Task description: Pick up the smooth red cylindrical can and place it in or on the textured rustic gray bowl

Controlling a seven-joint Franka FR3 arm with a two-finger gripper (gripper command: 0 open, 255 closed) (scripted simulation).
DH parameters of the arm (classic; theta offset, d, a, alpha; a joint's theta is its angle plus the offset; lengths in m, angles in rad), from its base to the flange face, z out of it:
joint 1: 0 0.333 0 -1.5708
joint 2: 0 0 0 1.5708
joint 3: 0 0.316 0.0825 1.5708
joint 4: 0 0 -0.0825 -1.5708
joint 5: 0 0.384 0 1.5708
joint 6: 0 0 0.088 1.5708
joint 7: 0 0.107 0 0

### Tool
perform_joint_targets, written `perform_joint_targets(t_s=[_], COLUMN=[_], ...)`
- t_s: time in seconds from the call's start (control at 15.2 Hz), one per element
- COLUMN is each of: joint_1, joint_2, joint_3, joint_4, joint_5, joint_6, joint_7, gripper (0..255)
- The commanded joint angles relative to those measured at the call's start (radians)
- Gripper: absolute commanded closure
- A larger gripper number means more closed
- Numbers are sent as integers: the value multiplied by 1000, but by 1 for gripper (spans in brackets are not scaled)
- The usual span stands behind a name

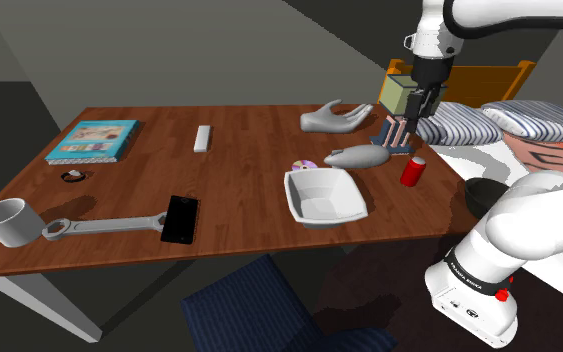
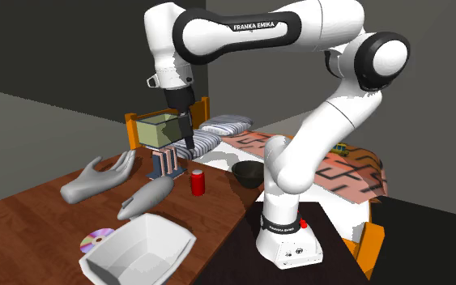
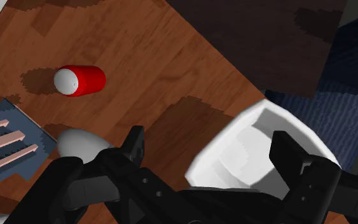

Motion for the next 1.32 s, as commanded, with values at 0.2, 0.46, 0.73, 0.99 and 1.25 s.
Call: perform_joint_targets(t_s=[0.2, 0.46, 0.73, 0.99, 1.25], joint_1=[-23, -58, -95, -127, -145], joint_2=[-15, -10, 30, 106, 218], joint_3=[-62, -150, -243, -342, -446], joint_4=[-76, -159, -219, -253, -261], joint_5=[-38, -91, -143, -186, -209], joint_6=[82, 199, 327, 465, 610], joint_7=[-59, -138, -218, -300, -390], gripper=[0, 0, 0, 0, 0])
